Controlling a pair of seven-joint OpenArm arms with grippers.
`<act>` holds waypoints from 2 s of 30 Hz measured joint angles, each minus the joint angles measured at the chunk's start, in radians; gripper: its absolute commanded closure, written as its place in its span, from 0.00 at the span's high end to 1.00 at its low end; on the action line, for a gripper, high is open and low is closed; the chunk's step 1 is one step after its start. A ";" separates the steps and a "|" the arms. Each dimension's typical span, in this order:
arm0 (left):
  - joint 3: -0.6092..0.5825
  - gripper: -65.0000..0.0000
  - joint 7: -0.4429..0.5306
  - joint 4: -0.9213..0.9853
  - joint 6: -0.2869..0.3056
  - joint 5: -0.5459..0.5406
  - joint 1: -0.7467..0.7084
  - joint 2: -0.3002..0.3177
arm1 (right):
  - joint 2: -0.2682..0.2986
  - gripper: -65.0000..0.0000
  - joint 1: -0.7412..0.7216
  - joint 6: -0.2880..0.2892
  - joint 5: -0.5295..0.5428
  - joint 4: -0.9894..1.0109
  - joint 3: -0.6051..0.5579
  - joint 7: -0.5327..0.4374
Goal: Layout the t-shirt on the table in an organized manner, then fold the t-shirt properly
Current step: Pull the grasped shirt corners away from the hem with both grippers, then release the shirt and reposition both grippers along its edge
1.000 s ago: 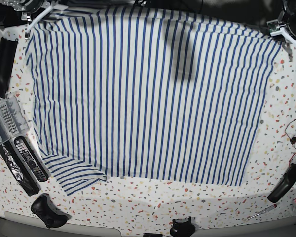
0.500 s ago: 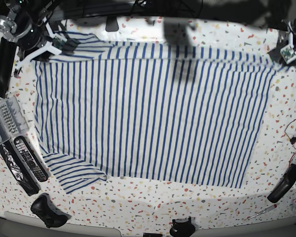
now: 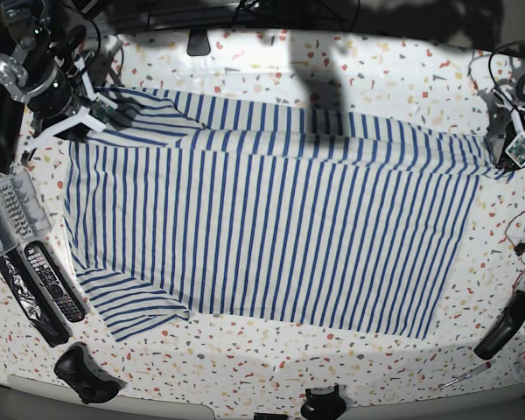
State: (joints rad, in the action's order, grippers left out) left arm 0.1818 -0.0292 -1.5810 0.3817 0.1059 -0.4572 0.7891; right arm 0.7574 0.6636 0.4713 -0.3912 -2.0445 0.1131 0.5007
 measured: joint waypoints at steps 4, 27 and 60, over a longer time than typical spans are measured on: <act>0.000 0.00 0.058 0.057 0.007 -0.001 0.040 -0.003 | -0.001 0.00 -0.033 0.000 0.041 0.043 0.000 -0.014; -0.091 0.00 0.138 0.283 0.020 0.003 0.225 -0.091 | -0.005 0.00 -0.066 0.003 0.055 0.187 -0.002 -0.123; -0.097 0.33 0.107 0.285 0.005 0.006 0.278 -0.082 | -0.004 0.33 -0.098 -0.057 0.068 0.225 0.000 -0.118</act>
State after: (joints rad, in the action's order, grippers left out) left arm 0.0849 0.0780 -1.2957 0.3862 0.1116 -0.1787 0.7071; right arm 0.7536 0.5659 0.4141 -0.3233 -1.8191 0.1131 0.3828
